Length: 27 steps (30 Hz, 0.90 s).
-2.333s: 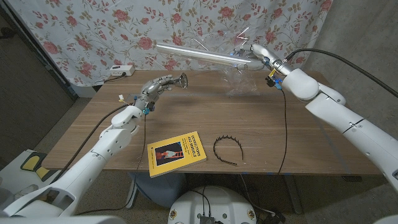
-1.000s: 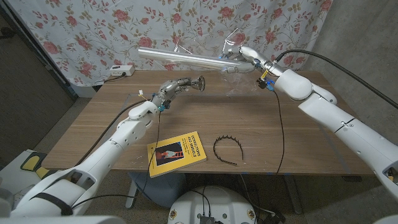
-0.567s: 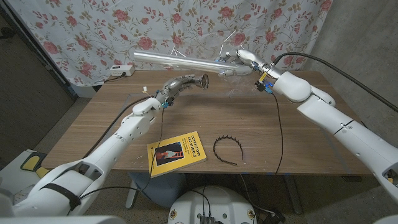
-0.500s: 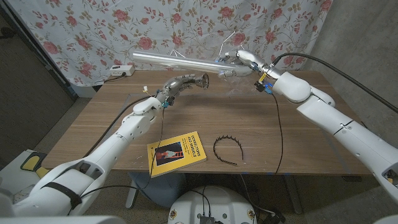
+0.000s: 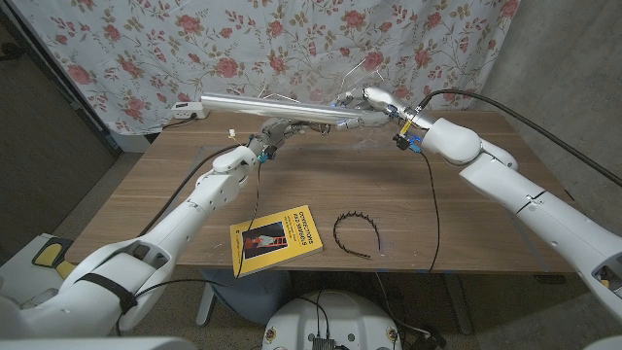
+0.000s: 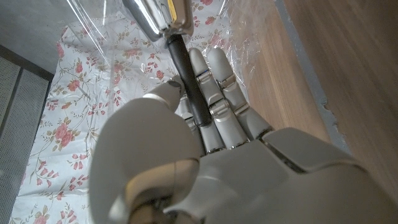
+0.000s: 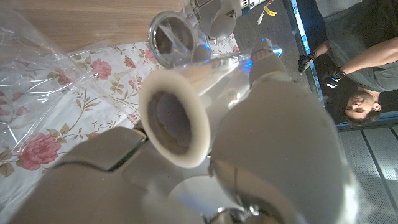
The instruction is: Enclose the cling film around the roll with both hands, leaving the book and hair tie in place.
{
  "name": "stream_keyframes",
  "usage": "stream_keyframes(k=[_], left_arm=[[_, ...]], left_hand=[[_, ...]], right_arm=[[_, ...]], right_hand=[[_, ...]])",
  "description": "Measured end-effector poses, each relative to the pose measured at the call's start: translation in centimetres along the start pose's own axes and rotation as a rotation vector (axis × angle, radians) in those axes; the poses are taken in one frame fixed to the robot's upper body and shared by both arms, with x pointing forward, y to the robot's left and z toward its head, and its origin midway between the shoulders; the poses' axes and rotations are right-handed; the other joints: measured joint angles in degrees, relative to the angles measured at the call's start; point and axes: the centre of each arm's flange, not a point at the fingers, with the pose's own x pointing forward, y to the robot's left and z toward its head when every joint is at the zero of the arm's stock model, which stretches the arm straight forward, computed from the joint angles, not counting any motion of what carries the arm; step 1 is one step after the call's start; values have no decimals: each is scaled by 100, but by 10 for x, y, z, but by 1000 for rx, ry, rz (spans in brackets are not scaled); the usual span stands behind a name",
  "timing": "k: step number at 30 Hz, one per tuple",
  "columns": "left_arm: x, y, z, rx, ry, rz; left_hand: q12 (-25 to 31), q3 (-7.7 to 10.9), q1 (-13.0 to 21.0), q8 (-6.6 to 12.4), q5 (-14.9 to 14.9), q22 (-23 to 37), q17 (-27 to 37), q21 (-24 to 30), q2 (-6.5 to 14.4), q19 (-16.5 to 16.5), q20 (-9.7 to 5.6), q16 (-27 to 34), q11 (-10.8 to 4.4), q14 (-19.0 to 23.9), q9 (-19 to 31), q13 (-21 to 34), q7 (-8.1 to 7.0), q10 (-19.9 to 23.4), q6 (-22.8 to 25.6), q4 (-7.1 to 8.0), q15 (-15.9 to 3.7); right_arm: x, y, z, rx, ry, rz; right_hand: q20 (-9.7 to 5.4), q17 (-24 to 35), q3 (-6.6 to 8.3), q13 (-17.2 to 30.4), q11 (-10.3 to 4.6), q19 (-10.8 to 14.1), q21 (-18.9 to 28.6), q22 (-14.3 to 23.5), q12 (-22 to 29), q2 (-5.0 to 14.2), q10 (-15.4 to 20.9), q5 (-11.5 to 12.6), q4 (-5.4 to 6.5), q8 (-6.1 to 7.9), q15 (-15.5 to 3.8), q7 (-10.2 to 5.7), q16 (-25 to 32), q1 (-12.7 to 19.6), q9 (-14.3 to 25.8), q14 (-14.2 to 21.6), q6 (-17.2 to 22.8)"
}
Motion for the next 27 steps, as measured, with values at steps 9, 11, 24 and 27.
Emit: stream_keyframes(k=[9,11,24,27], left_arm=[[4,0,4,15,-2,-11],[4,0,5,16,-2,-13],[8,-5,2,26,8,-39],[8,-5,2,28,9,-39]], left_hand=[[0,0,-13,0,-1,0,0,0,-13,0,1,0,0,0,0,0,0,0,0,0,0],[0,0,-12,0,-1,0,0,0,-14,0,1,0,0,0,0,0,0,0,0,0,0],[0,0,13,0,-2,0,-2,0,-19,1,2,0,0,0,0,-16,0,0,0,-1,0],[0,0,18,0,-6,0,-2,0,-14,1,2,0,0,0,0,-16,0,0,0,-1,0]], right_arm=[[-2,6,-3,18,4,14],[-3,7,-3,19,5,16],[-12,1,-1,6,19,-2],[-14,0,-1,5,23,-2]], right_hand=[[0,0,32,-25,9,-41,67,-94,0,0,-9,-1,-1,0,0,31,-6,0,0,0,31],[0,0,32,-34,16,-41,87,-113,0,0,-16,-1,-1,0,0,31,-7,0,-1,0,31],[0,0,31,-32,16,-83,196,-253,22,-1,-15,-1,-2,-1,-1,9,-23,1,30,1,52],[0,0,31,-30,6,-83,196,-280,22,-1,-6,-1,-2,-39,-1,9,-23,1,37,1,52]])
